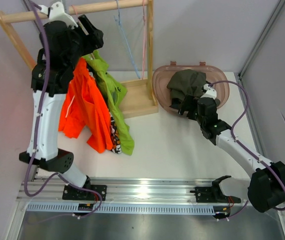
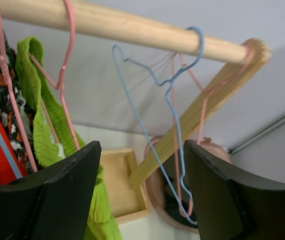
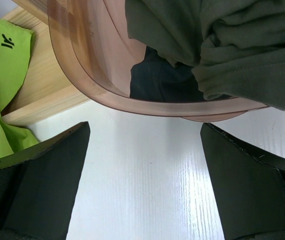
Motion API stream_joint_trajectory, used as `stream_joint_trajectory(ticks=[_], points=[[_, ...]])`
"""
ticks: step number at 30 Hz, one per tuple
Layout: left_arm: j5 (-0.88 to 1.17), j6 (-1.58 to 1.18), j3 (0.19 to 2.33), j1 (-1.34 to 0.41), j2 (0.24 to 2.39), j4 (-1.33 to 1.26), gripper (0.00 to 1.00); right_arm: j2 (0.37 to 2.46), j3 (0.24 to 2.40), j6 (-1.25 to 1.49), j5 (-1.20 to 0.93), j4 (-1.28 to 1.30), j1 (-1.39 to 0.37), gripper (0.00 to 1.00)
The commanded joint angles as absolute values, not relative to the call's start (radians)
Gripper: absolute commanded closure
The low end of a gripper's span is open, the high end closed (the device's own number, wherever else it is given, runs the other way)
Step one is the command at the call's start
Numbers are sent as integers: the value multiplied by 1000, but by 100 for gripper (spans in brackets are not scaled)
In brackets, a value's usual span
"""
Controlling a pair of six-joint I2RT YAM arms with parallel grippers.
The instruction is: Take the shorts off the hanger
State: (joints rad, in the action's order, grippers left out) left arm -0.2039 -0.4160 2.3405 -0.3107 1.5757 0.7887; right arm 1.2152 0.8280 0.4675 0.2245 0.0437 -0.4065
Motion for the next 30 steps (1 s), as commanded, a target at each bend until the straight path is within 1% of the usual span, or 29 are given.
stream_joint_trajectory(ticks=[1, 7, 16, 21, 30], points=[[-256, -373, 2398, -295, 1643, 825, 27, 1174, 816, 453, 250, 49, -413, 1], [-296, -371, 2431, -288, 1690, 821, 28, 1161, 793, 448, 256, 52, -410, 0], [-344, -360, 2336, -290, 1631, 796, 31, 1173, 765, 452, 249, 28, -407, 1], [-391, -339, 2312, -290, 1598, 796, 31, 1192, 756, 459, 241, 12, -408, 1], [-423, -336, 2312, -275, 1663, 836, 29, 1201, 750, 460, 241, 12, -408, 1]])
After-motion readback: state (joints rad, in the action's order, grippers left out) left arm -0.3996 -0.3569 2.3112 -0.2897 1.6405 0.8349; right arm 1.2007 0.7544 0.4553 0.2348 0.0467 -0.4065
